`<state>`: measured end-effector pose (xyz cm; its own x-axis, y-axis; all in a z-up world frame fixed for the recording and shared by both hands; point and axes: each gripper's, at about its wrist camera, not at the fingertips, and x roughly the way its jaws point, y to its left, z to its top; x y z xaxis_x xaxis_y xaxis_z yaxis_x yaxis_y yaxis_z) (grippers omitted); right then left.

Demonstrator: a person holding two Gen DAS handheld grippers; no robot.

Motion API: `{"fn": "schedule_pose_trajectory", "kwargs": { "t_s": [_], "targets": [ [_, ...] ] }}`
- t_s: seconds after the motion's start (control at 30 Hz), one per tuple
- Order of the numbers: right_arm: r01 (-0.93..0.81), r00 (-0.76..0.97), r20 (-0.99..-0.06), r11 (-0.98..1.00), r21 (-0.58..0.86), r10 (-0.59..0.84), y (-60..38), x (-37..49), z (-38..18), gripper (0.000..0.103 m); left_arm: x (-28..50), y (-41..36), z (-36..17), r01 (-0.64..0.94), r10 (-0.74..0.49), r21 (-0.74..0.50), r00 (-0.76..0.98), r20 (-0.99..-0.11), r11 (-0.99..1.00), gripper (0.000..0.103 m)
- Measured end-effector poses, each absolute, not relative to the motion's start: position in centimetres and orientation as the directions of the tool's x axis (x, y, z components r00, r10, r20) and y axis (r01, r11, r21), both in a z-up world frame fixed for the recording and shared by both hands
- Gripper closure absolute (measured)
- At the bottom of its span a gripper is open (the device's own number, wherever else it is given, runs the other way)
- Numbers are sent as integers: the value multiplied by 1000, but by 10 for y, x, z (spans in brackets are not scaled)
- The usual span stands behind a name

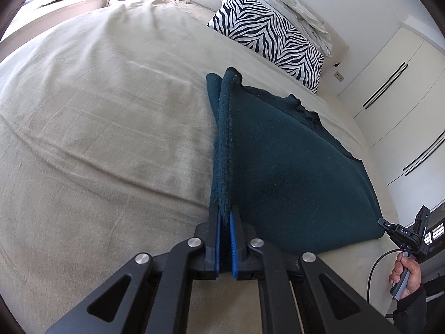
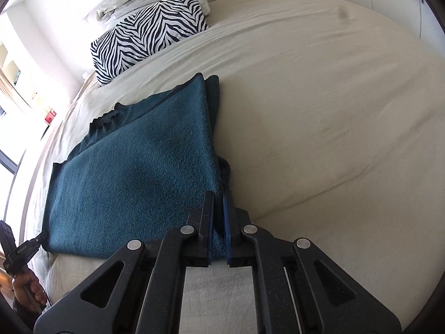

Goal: Fold small clothes

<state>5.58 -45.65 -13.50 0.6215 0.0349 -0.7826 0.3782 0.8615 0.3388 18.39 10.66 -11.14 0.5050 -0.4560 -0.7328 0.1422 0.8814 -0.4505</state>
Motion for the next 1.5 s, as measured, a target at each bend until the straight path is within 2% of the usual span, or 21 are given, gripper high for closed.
{"fn": "schedule_pose_trajectory", "kwargs": {
  "t_s": [0.53, 0.63, 0.67, 0.73, 0.9, 1.0, 1.03, 1.1, 1.13, 1.17, 1.37, 1.5],
  "targets": [
    [379, 615, -787, 857, 349, 48, -458, 59, -151, 97, 183, 113, -119, 127, -474, -480, 499, -725, 868, 95],
    [392, 610, -791, 852, 347, 42, -457, 57, -147, 93, 185, 117, -119, 119, -488, -503, 507, -710, 856, 86],
    [400, 608, -793, 848, 347, 38, -458, 56, -145, 88, 187, 120, -120, 103, -486, -509, 504, -714, 854, 79],
    [423, 604, -796, 834, 354, 32, -459, 52, -143, 84, 187, 122, -116, 82, -481, -515, 506, -716, 853, 76],
    [457, 607, -795, 813, 361, 11, -462, 42, -128, 84, 186, 112, -75, 115, -409, -431, 597, -690, 895, 53],
    [440, 647, -762, 807, 393, 18, -459, 46, -110, 84, 196, 93, -50, 183, -400, -375, 639, -657, 909, 44],
    [417, 669, -743, 809, 415, 36, -455, 51, -102, 83, 203, 84, -45, 208, -406, -363, 642, -650, 909, 43],
    [354, 700, -707, 815, 459, 94, -444, 69, -91, 71, 219, 67, -42, 240, -416, -347, 647, -639, 907, 42],
    [322, 713, -689, 811, 489, 132, -437, 81, -87, 52, 229, 58, -43, 253, -416, -335, 645, -641, 908, 42],
    [293, 728, -664, 799, 525, 169, -430, 93, -84, 38, 240, 47, -45, 260, -410, -318, 638, -652, 912, 42],
    [103, 696, -553, 698, 708, 458, -372, 199, -98, 38, 295, 1, -60, 282, -343, -206, 636, -691, 937, 42],
    [84, 629, -491, 576, 813, 602, -331, 259, -130, 38, 327, 5, -93, 226, -277, -174, 595, -754, 959, 42]
  ]
}}
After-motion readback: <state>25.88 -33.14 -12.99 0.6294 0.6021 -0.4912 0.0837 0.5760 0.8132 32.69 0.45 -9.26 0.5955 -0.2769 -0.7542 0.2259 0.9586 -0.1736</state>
